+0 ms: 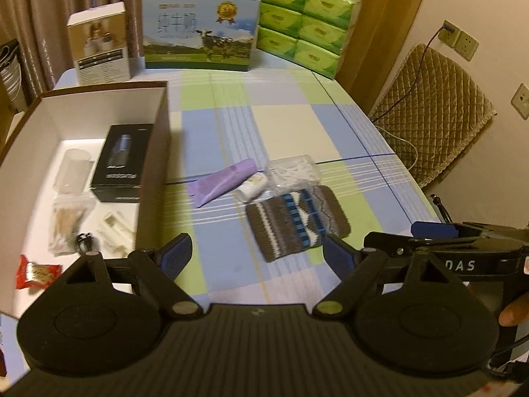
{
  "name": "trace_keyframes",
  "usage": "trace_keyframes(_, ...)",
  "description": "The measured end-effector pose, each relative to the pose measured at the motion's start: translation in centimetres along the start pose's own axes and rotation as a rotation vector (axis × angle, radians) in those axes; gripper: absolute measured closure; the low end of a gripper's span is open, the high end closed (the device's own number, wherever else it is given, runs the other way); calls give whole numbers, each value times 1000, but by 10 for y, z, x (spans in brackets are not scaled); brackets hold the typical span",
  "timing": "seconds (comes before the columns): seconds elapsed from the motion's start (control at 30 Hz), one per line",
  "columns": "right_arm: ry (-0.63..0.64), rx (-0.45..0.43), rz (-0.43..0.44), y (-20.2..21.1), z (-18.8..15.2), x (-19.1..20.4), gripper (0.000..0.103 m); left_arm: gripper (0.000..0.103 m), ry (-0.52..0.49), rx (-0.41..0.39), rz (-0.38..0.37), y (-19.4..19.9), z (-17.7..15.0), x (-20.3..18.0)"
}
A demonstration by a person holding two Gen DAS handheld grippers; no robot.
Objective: Organize objects
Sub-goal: 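Withdraw both tools from the box toward the knitted sock, then grasp the knitted grey-blue sock with the right tool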
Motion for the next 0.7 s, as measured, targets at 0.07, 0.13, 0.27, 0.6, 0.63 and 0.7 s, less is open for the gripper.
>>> trace_keyframes(0.07,-7,4,-7,-3,2,-12,10,19,-4,6,-5,-7,1,-9)
trace_keyframes(0.13,-5,8,-9,-7,4,-23,10,19,-4,15,-12,-16,1,-17)
trace_keyframes(0.27,11,28,5,-21,5,-38,19,19,-7,19,1,-34,1,-27)
trace_keyframes(0.6,45,107,48,-77,0,-54,59,20,21,95,82,-83,-10,-21)
trace_keyframes(0.63,40,113,46,-82,-1,-57,60,20,19,101,85,-87,-11,-21)
trace_keyframes(0.7,25,118,47,-88,-3,-62,63,20,18,112,91,-92,-13,-21)
Point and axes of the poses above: each gripper's, at about its wrist camera, not at the fingertips, and y roughly against the way its jaws point, x to its left, z to its top, the point moved 9 cm from there along -y, roughly the way its jaws point, and after that the axes turned 7 degrees about z, right-handed, at the moved point
